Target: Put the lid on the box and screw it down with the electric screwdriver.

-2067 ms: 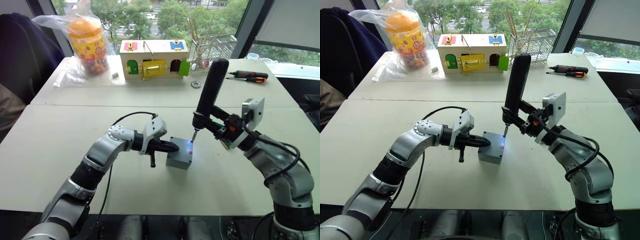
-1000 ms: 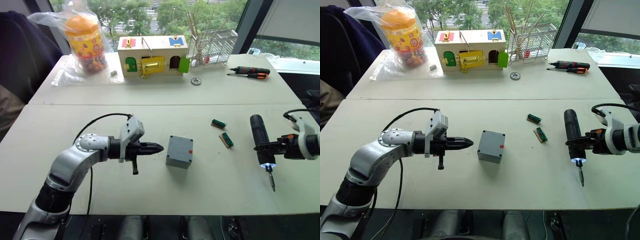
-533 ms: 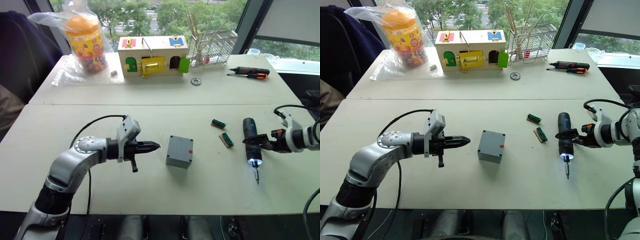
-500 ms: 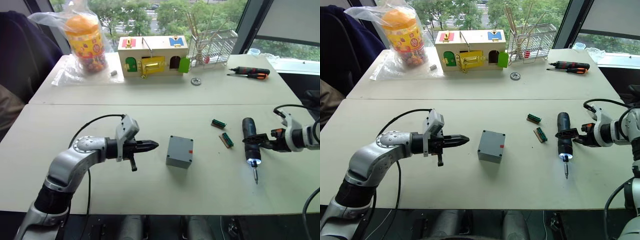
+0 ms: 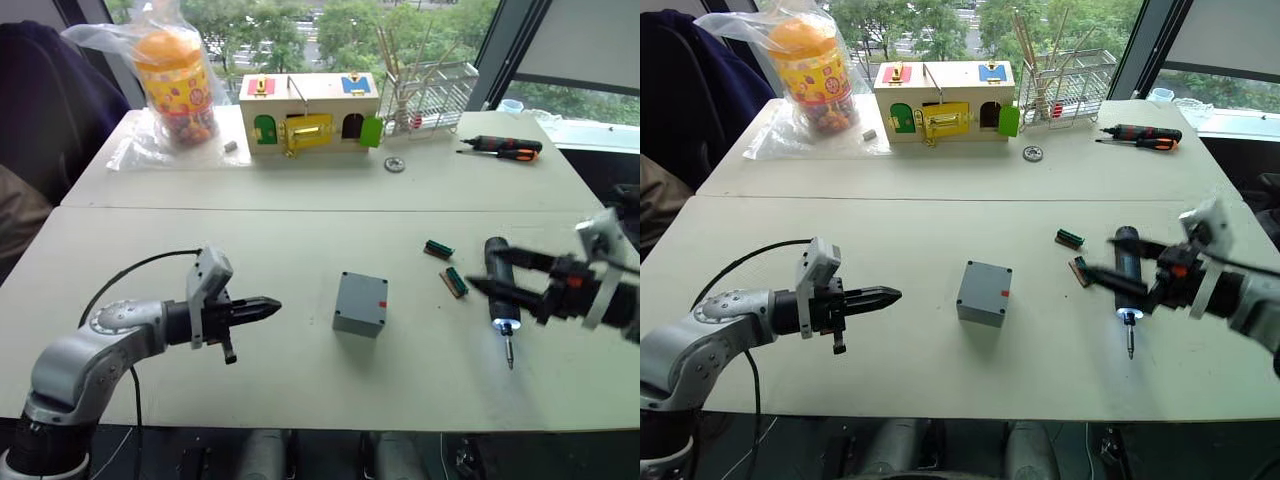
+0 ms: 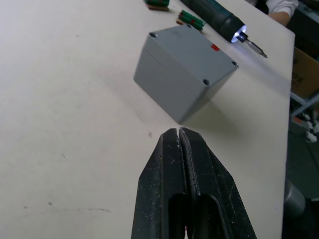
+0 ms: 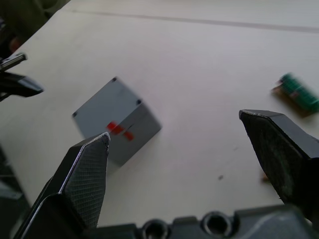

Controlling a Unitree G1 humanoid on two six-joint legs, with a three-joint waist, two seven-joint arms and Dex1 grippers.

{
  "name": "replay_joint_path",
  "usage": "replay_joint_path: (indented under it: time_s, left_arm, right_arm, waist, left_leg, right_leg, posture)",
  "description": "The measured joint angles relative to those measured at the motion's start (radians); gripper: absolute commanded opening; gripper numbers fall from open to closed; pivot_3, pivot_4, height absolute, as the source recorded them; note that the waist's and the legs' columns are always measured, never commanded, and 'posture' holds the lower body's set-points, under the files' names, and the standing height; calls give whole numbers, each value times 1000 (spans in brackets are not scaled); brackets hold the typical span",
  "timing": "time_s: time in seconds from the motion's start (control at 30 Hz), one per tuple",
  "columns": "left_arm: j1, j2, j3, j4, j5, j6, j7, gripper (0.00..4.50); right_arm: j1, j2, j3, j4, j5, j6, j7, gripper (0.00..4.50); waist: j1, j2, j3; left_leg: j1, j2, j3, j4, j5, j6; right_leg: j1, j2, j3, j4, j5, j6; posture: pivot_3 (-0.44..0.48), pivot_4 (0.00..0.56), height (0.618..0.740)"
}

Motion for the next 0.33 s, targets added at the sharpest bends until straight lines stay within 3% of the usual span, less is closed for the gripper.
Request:
replay_joint_path:
  time_s: [0.33]
  left_arm:
    - [33,23,-11,11,-1,-5,12,0]
  right_arm:
    - [68,12,141,-33,-13,-23,9,4460]
  waist:
    - [1,0,0]
  left_leg:
    - [-1,0,0,0,0,1]
  right_leg:
    - [-1,0,0,0,0,-1]
  posture:
    - [0,150,706]
